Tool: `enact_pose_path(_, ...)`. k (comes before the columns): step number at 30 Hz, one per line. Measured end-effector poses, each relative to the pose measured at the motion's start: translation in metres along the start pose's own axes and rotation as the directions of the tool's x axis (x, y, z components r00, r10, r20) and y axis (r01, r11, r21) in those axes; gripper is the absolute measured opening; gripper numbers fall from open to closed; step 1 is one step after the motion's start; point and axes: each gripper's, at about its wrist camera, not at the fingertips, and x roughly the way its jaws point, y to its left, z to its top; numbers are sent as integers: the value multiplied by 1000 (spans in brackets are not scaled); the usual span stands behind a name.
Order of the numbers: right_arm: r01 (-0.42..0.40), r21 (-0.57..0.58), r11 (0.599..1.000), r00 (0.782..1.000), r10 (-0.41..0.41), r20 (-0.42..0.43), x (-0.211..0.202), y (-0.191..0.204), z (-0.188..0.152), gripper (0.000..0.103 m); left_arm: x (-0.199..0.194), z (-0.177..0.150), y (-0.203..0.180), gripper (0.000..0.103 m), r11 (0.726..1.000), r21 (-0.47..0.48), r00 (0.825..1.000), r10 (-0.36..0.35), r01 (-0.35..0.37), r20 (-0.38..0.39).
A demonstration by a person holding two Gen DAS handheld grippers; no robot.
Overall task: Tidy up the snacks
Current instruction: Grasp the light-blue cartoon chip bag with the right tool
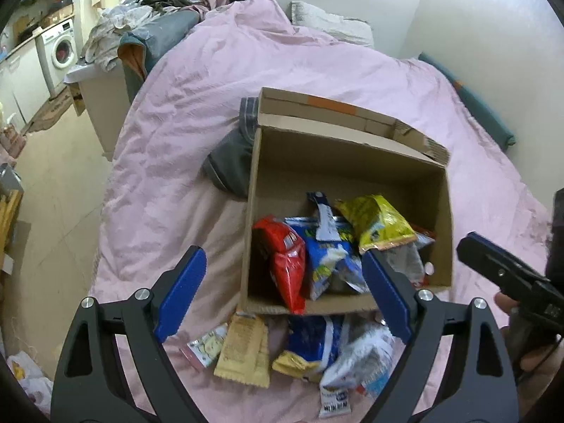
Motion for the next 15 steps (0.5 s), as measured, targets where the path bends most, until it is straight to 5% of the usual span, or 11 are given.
enact_pose_path(10,12,80,997,1000,-10,-28,-21,-9,-26,101,-17,-28,-7,88,996,51,997,69,-68,-18)
enact_pose_path(15,29,154,988,997,-17,-78,-19,-24,-43,101,-11,-42,11,88,998,-6,997,65,-65,-52)
